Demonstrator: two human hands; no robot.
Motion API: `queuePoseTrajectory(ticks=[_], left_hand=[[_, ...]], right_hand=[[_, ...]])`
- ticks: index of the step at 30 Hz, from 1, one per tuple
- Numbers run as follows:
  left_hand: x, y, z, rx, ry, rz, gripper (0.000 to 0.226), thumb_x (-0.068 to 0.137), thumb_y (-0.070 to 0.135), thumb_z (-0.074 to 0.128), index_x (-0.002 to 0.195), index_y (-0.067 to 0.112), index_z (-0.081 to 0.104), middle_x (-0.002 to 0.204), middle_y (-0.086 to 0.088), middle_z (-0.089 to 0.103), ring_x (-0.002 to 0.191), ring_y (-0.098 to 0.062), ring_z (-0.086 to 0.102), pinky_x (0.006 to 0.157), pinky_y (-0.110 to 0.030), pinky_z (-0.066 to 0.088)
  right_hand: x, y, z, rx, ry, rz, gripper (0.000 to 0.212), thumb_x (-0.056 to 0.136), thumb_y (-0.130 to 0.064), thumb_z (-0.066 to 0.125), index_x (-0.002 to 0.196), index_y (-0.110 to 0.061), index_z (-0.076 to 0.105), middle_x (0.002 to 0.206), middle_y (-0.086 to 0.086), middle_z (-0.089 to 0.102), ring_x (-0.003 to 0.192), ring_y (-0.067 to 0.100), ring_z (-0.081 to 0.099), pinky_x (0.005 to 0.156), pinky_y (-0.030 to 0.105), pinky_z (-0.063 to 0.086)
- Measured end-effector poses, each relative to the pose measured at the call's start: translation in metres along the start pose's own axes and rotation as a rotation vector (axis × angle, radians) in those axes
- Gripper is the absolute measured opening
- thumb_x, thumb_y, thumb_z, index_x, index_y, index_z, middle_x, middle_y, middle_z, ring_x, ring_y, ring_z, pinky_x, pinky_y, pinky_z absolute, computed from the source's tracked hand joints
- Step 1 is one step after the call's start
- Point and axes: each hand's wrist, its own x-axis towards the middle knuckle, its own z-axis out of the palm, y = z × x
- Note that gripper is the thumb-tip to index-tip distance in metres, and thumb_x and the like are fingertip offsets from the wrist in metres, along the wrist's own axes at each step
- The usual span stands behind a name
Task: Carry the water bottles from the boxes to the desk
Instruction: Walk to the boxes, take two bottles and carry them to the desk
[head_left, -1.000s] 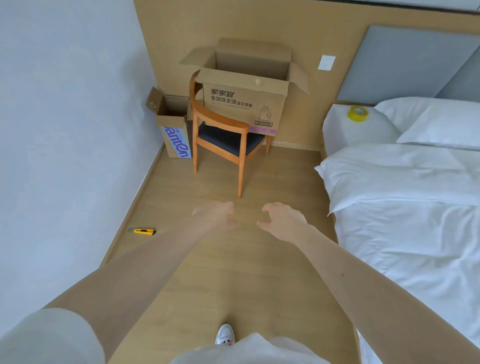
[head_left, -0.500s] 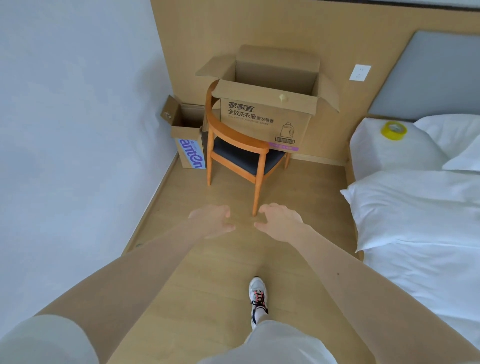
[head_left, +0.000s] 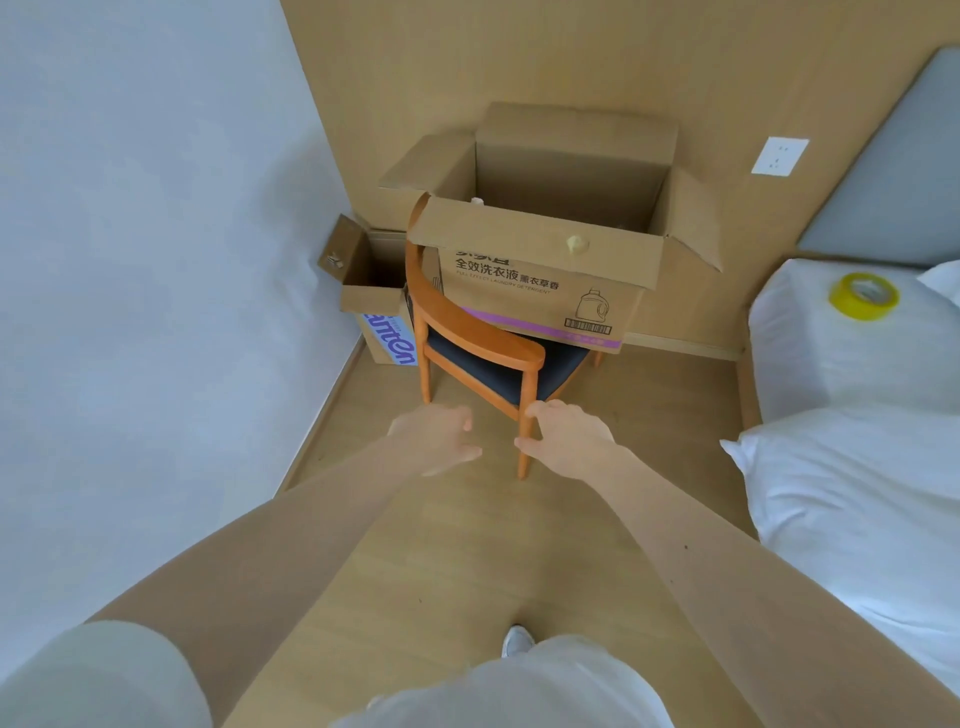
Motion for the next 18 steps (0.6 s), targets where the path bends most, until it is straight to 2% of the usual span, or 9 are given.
queuePoseTrajectory(ticks=[8,12,18], left_hand=[[0.061,-0.003,-0.035,0.007,0.038,0.029,0.046,0.094,0.045,0.052,0.131,0.018,0.050,0.131,-0.001,0.055,0.121,-0.021,0.049,0.089,-0.036,0.046],[0.101,-0.014,-0.053,0.001,0.039,0.072,0.047,0.093,0.045,0.054,0.131,0.017,0.051,0.131,-0.001,0.056,0.120,-0.021,0.051,0.093,-0.041,0.049],[0.180,-0.027,-0.103,0.016,0.096,0.186,0.048,0.093,0.043,0.055,0.133,0.017,0.050,0.127,-0.003,0.057,0.114,-0.021,0.052,0.089,-0.037,0.049]], right_hand=[[0.061,0.013,-0.029,0.004,0.021,-0.024,0.042,0.096,-0.045,0.050,0.129,-0.018,0.049,0.127,0.005,0.052,0.117,0.026,0.048,0.092,0.038,0.043],[0.092,0.019,-0.043,0.024,0.062,-0.003,0.053,0.094,-0.047,0.051,0.139,-0.020,0.043,0.139,0.003,0.046,0.125,0.026,0.042,0.098,0.038,0.041],[0.153,0.027,-0.085,0.031,0.093,0.095,0.059,0.095,-0.044,0.050,0.147,-0.020,0.034,0.147,0.002,0.040,0.133,0.025,0.037,0.104,0.038,0.036]])
